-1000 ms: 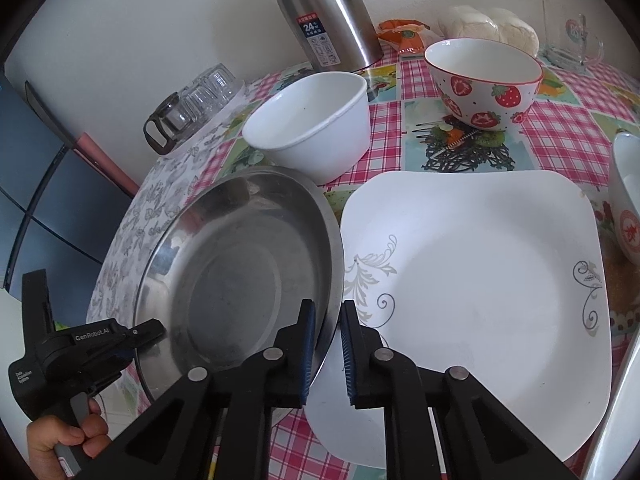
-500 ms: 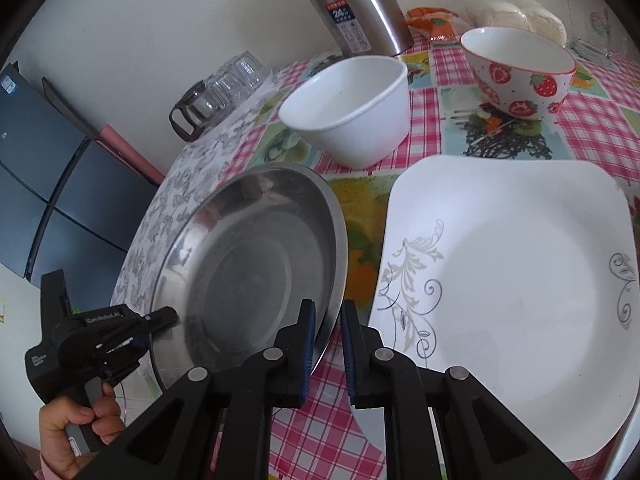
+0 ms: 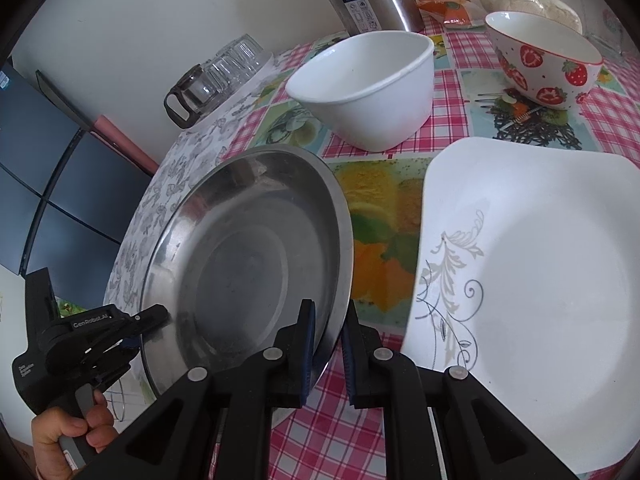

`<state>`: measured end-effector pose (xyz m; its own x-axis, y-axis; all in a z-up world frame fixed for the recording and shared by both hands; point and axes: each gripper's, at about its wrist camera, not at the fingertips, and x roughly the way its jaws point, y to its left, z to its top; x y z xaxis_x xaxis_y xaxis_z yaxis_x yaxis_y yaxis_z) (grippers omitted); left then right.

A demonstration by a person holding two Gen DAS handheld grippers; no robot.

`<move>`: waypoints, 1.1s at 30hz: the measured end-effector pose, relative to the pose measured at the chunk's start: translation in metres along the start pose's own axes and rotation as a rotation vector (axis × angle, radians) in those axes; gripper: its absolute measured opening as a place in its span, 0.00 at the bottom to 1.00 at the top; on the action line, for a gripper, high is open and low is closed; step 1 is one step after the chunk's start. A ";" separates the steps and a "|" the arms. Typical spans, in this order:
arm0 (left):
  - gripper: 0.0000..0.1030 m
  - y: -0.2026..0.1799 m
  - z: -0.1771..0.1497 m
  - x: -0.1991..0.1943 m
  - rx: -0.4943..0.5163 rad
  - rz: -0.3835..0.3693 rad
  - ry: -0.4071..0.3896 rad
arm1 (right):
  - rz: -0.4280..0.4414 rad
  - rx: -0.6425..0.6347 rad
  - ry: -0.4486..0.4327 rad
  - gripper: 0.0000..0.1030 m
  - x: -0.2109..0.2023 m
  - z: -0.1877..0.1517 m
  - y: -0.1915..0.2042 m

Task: Organize plates and bowls
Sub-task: 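Lift the steel tray by its rim with the right gripper, tilting it up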

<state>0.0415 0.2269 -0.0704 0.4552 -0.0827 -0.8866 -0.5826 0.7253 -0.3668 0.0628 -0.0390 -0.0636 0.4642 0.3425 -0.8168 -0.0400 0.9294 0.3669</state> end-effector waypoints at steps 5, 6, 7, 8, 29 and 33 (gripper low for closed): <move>0.16 -0.002 0.000 0.000 0.008 0.008 -0.004 | -0.007 -0.006 0.002 0.14 0.001 0.000 0.002; 0.16 -0.002 0.000 0.000 0.003 0.006 -0.003 | -0.006 -0.007 0.003 0.14 0.001 -0.001 0.002; 0.15 -0.002 0.000 0.000 0.001 0.005 -0.002 | -0.006 -0.007 0.005 0.14 0.000 -0.001 0.002; 0.15 -0.001 0.000 0.000 0.001 0.004 -0.002 | -0.004 -0.008 0.008 0.14 -0.001 -0.001 0.003; 0.15 -0.014 -0.006 -0.032 0.044 -0.082 -0.082 | 0.032 -0.041 -0.048 0.15 -0.040 0.005 0.003; 0.15 -0.022 -0.006 -0.044 0.070 -0.117 -0.125 | 0.041 -0.046 -0.077 0.16 -0.050 0.007 0.001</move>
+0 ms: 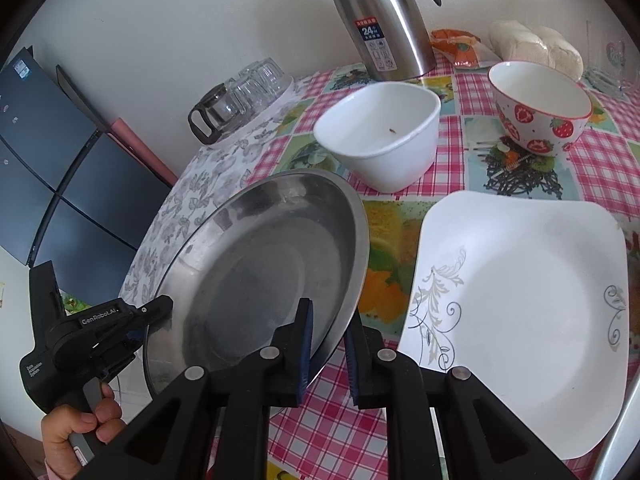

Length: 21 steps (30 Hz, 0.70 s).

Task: Organize plates and bowls
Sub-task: 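Lift the steel tray by its rim with the right gripper, tilting it up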

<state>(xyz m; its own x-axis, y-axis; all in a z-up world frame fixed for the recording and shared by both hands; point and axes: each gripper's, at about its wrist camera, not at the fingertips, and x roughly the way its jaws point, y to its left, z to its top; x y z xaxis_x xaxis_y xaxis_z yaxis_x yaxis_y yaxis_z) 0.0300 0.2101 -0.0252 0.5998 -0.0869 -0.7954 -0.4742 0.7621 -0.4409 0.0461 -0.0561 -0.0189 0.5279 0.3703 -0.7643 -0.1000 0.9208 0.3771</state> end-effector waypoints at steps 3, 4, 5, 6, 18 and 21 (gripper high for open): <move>0.15 -0.008 0.001 -0.010 0.023 -0.041 -0.039 | 0.009 -0.001 -0.032 0.16 -0.011 0.004 -0.001; 0.15 -0.011 0.001 -0.014 0.030 -0.060 -0.053 | 0.011 -0.004 -0.045 0.16 -0.015 0.005 -0.001; 0.15 -0.014 0.001 -0.018 0.036 -0.079 -0.066 | 0.011 -0.008 -0.059 0.16 -0.020 0.006 -0.001; 0.15 -0.017 0.001 -0.021 0.041 -0.094 -0.076 | 0.013 -0.011 -0.073 0.16 -0.024 0.008 -0.001; 0.15 -0.070 -0.010 -0.063 0.139 -0.252 -0.189 | 0.031 0.009 -0.230 0.16 -0.087 0.023 -0.018; 0.15 -0.085 -0.014 -0.069 0.167 -0.274 -0.195 | 0.027 0.017 -0.269 0.16 -0.103 0.025 -0.025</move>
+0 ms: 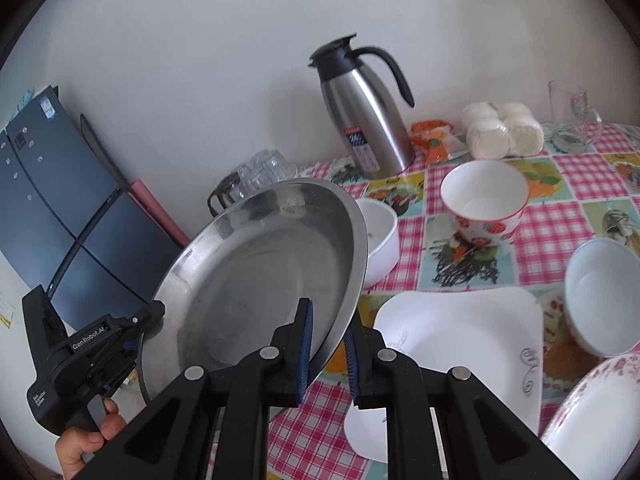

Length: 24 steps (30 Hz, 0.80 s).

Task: Organize plates and bowls
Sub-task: 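Lift the steel tray by its rim with the right gripper, tilting it up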

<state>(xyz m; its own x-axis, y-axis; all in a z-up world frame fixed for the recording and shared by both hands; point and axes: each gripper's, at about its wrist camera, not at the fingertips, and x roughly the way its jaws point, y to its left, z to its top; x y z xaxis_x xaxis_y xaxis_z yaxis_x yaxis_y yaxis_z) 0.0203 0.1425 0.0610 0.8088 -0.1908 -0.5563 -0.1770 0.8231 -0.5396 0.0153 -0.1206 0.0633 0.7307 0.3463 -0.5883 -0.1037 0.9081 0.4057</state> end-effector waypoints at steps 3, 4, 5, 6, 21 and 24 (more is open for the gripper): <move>0.15 -0.017 -0.001 -0.001 0.014 -0.034 0.007 | -0.005 0.011 -0.035 0.16 -0.015 0.007 -0.009; 0.15 -0.022 -0.002 -0.002 0.021 -0.042 0.011 | -0.009 0.015 -0.048 0.16 -0.021 0.009 -0.013; 0.15 -0.030 -0.003 -0.002 0.032 -0.052 0.016 | -0.013 0.018 -0.060 0.16 -0.026 0.011 -0.016; 0.15 -0.036 -0.004 -0.002 0.043 -0.059 0.020 | -0.018 0.020 -0.073 0.16 -0.031 0.013 -0.019; 0.15 -0.125 -0.023 0.014 0.132 -0.168 0.087 | -0.122 0.087 -0.223 0.16 -0.107 0.036 -0.071; 0.15 -0.139 -0.031 0.017 0.154 -0.187 0.101 | -0.141 0.098 -0.241 0.16 -0.121 0.036 -0.083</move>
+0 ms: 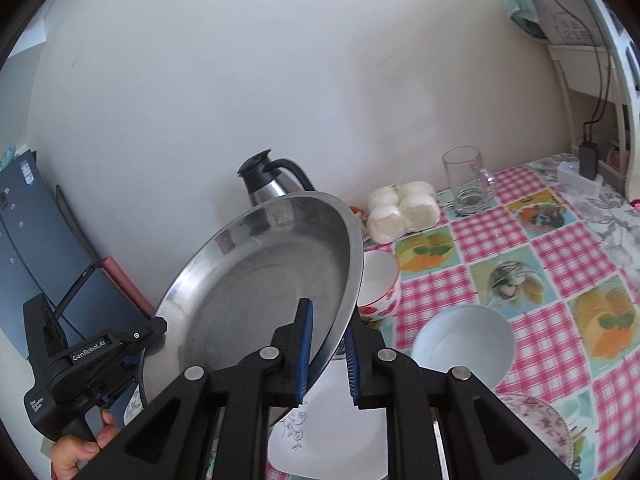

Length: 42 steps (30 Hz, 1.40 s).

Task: Organize plates and bowls
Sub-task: 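Lift the steel tray by its rim with the right gripper, tilting it up, then lower the steel tray onto the table beside the white bowl and open the right gripper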

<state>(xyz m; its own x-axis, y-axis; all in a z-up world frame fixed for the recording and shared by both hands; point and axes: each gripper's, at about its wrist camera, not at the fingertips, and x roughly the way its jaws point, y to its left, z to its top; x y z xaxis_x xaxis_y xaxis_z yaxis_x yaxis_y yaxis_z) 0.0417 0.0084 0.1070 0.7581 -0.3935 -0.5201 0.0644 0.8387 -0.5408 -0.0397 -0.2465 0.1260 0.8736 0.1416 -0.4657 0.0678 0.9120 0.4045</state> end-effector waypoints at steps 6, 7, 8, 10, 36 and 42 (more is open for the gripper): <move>0.15 -0.018 -0.011 0.010 0.022 -0.042 0.022 | -0.039 0.003 -0.028 0.16 -0.017 0.006 -0.020; 0.15 -0.020 -0.013 0.012 0.025 -0.045 0.026 | -0.045 0.006 -0.031 0.16 -0.020 0.006 -0.024; 0.15 -0.022 -0.015 0.013 0.027 -0.047 0.033 | -0.049 0.009 -0.031 0.16 -0.021 0.006 -0.027; 0.15 -0.024 -0.018 0.017 0.032 -0.050 0.043 | -0.060 0.016 -0.027 0.16 -0.024 0.006 -0.033; 0.15 0.016 -0.029 0.036 -0.056 -0.006 0.180 | -0.100 0.025 0.112 0.19 0.007 -0.018 -0.039; 0.15 0.042 -0.032 0.046 -0.120 0.044 0.249 | -0.120 -0.007 0.188 0.19 0.030 -0.034 -0.033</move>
<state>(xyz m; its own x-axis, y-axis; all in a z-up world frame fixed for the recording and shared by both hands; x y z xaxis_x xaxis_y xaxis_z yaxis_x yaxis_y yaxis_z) 0.0587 0.0132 0.0389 0.5747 -0.4505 -0.6832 -0.0540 0.8121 -0.5810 -0.0326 -0.2593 0.0720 0.7540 0.1011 -0.6491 0.1615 0.9292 0.3324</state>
